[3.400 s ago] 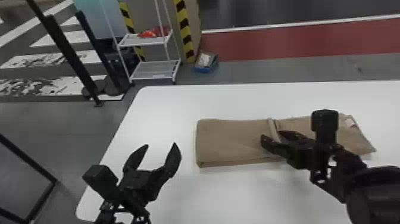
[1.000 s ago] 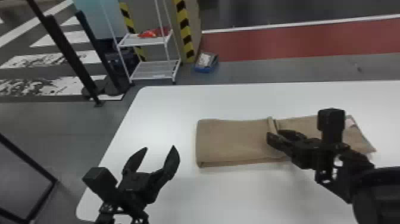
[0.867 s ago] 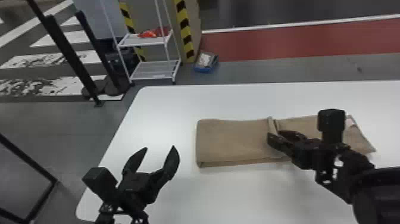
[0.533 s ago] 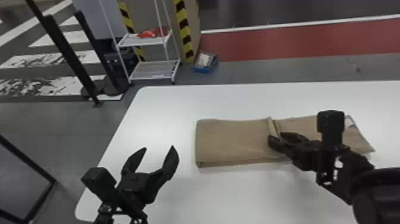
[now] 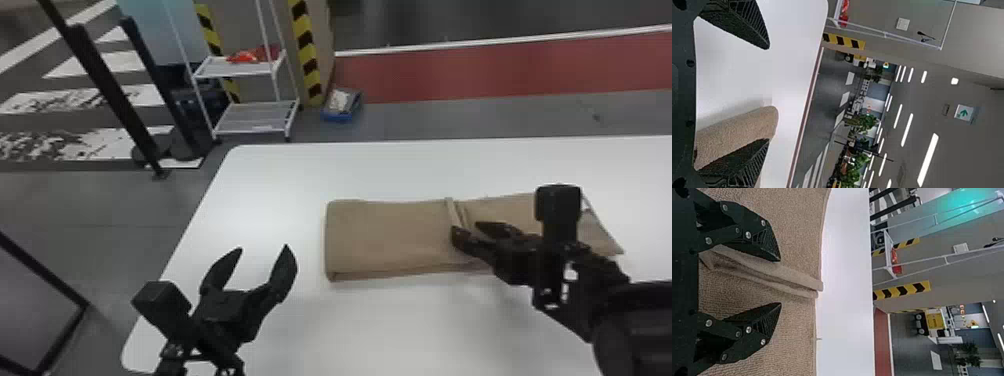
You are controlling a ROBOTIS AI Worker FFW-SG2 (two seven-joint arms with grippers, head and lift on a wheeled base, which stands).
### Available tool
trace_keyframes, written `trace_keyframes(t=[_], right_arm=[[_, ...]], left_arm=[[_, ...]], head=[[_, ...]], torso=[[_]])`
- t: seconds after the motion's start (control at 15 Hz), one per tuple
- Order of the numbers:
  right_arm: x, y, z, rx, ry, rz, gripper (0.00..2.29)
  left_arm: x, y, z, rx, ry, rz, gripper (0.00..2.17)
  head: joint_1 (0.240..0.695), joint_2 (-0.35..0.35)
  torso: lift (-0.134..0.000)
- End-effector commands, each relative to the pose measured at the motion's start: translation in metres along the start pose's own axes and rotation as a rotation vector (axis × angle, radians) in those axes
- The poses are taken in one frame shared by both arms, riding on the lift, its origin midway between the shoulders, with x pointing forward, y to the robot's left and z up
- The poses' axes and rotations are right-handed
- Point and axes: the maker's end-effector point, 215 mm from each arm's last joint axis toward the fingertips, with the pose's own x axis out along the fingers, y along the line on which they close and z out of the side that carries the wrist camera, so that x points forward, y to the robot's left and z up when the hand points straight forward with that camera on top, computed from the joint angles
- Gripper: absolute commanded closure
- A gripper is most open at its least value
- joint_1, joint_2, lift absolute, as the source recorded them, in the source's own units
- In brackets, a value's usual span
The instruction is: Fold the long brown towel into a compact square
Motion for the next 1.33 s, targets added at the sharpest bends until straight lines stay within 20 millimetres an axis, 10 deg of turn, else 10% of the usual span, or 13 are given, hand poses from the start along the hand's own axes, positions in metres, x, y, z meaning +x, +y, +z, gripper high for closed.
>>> trace_keyframes(t=[0.0,1.27], right_arm=[[0.0023,0.0023,0.002,-0.01,0.001,0.003,0.58],[0.0026,0.0097,0.0041,-0.01,0.004,0.019,1.3]], left_arm=[[0.0008,-0.0005,0.0,-0.003,-0.001,-0.001,0.03],[-0.0002,0.0017,-0.0003,-0.002,-0.001,-0.004,0.03]], head=[[0.695,0.217],[0.695,0.23]], torso=[[-0.123],[-0.123]])
